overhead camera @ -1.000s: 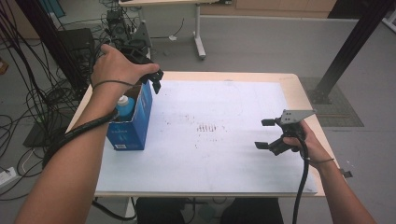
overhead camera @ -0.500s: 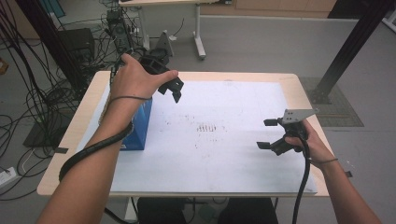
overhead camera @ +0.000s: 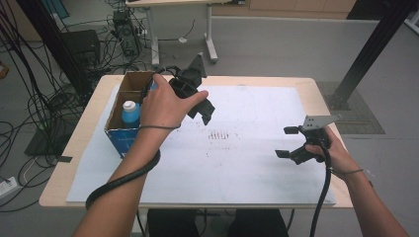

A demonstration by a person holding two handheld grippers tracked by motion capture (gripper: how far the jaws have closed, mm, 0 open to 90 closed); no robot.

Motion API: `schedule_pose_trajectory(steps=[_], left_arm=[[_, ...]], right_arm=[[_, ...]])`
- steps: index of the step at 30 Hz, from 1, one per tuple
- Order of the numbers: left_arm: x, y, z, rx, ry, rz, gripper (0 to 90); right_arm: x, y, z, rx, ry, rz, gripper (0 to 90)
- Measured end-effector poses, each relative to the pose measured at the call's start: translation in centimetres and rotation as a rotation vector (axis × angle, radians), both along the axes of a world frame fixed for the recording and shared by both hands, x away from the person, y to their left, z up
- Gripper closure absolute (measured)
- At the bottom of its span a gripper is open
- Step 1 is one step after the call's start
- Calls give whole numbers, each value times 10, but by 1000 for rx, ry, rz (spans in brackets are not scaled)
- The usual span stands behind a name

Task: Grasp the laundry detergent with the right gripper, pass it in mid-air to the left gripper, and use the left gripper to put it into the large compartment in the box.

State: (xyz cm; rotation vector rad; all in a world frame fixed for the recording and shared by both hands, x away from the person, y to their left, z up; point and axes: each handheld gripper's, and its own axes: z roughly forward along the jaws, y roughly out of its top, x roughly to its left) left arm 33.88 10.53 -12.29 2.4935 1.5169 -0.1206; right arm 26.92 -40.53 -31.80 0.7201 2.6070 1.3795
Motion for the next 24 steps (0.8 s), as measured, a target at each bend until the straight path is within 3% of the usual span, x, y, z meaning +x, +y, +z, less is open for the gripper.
schedule_pose_trajectory(steps=[5,15,24], left_arm=[[-7,0,-14,-41,-3,-10,64],[-24,-18,-36,-15,-16,-30,61],[-30,-31,-61,0,-10,-32,60]], right_arm=[[0,1,6,-2,20,-30,25],[3,8,15,-34,51,-70,25],[7,6,22,-30,81,-115,25]])
